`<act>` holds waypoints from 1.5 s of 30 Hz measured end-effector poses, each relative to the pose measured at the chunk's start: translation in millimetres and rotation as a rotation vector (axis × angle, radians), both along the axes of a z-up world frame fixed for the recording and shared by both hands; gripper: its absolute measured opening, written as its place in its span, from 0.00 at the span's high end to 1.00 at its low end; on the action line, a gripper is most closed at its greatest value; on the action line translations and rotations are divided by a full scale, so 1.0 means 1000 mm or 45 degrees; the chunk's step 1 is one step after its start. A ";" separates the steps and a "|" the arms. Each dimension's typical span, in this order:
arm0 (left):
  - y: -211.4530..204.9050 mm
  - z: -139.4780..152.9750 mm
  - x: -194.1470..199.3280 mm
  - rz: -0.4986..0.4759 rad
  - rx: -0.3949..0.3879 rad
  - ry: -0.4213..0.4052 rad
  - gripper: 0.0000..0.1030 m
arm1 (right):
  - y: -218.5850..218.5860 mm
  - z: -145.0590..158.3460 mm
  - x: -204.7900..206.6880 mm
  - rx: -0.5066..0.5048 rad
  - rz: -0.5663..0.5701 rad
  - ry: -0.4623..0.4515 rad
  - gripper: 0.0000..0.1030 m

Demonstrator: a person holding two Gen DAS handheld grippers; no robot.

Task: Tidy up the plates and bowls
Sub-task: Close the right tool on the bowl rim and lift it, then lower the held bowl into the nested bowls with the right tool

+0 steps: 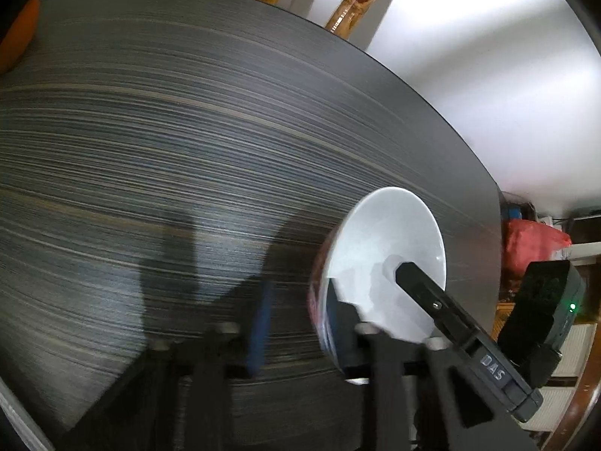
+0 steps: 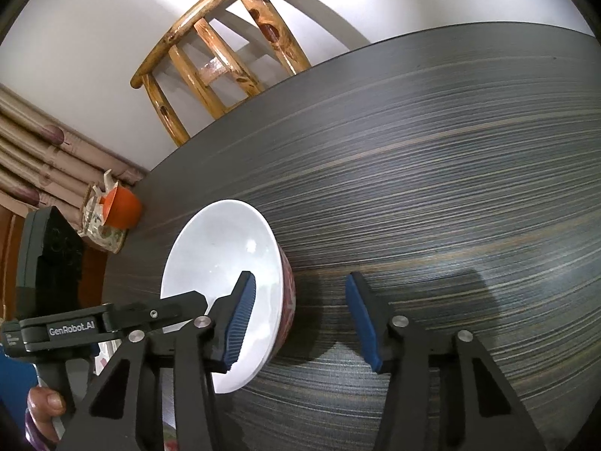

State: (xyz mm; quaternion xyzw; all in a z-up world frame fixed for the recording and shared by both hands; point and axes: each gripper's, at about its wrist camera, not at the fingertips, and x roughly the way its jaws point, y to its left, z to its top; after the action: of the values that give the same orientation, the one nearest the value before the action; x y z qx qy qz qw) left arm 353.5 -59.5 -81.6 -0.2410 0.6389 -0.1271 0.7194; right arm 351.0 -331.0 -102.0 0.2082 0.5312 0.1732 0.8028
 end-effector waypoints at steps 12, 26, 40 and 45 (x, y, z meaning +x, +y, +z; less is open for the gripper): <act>-0.019 0.050 -0.022 -0.091 0.078 -0.184 0.94 | 0.006 0.009 -0.003 0.022 0.044 -0.014 0.90; 0.015 0.100 -0.164 -0.084 0.096 -0.214 0.95 | 0.027 0.068 -0.112 0.130 0.169 -0.018 0.89; 0.033 0.077 -0.218 -0.052 0.192 -0.180 0.94 | 0.070 0.055 -0.185 0.025 0.257 0.029 0.89; 0.032 0.071 -0.221 -0.051 0.223 -0.193 0.94 | 0.080 0.046 -0.184 -0.019 0.257 0.057 0.89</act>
State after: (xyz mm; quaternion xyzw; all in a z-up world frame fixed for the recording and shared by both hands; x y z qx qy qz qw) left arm 132.4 -27.8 -10.5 -0.1540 0.5962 -0.1029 0.7812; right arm 166.8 -251.2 -56.2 0.1516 0.5684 0.2445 0.7708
